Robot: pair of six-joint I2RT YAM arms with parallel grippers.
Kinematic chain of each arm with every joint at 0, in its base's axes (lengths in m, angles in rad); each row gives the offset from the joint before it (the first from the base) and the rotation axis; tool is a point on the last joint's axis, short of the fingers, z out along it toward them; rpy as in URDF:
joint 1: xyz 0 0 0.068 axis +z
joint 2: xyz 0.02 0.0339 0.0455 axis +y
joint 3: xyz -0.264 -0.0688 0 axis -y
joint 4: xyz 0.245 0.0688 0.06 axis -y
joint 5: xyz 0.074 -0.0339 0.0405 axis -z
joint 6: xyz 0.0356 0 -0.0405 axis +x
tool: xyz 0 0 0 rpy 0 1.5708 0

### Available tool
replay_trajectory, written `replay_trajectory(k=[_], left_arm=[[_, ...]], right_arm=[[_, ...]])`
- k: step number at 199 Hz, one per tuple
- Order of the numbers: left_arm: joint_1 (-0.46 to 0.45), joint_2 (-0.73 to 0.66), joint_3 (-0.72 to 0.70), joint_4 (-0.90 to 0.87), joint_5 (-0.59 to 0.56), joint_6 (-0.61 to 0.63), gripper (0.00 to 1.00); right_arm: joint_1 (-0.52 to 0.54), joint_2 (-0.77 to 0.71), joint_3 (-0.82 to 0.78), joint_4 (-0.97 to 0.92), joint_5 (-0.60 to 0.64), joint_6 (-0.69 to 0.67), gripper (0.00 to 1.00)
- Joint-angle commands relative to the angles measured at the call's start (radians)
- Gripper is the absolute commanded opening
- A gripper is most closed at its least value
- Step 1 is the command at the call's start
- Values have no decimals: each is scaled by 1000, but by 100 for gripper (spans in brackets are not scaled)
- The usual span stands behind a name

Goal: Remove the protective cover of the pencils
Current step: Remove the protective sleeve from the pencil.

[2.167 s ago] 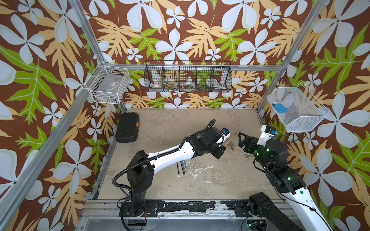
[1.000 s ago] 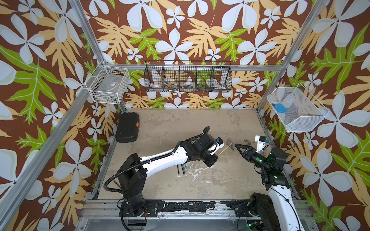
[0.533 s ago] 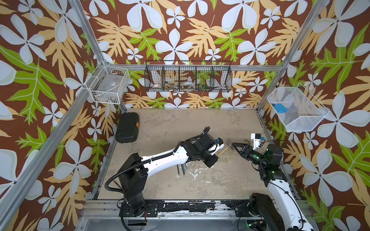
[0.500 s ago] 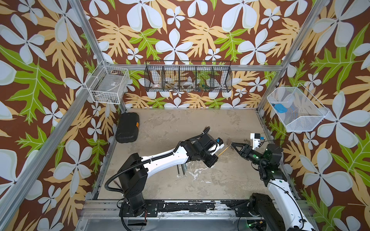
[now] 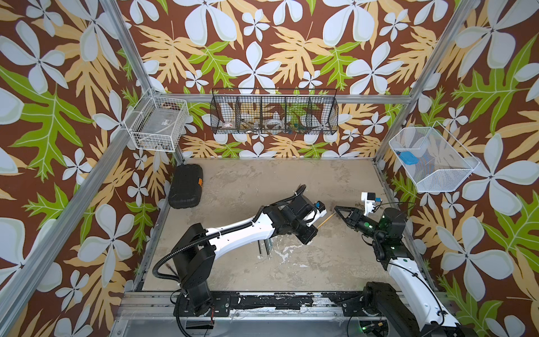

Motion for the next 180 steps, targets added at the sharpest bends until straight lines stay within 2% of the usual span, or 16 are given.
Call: replay_trajectory(k=[1, 11, 33, 66, 128, 180], left_arm=[[-1, 2, 6, 2, 7, 7, 0], [-2, 2, 7, 2, 6, 7, 0], [0, 2, 6, 2, 3, 5, 0], [-1, 6, 5, 2, -22, -5, 0], [3, -15, -13, 21, -97, -26, 0], [57, -21, -19, 35, -62, -44, 0]], right_arm=[[-1, 12, -4, 77, 1, 43, 21], [0, 18, -6, 90, -4, 52, 17], [0, 30, 0, 79, 6, 49, 0], [-17, 65, 18, 65, 24, 28, 0], [-125, 188, 94, 75, -19, -8, 0], [-183, 332, 189, 77, -18, -28, 0]])
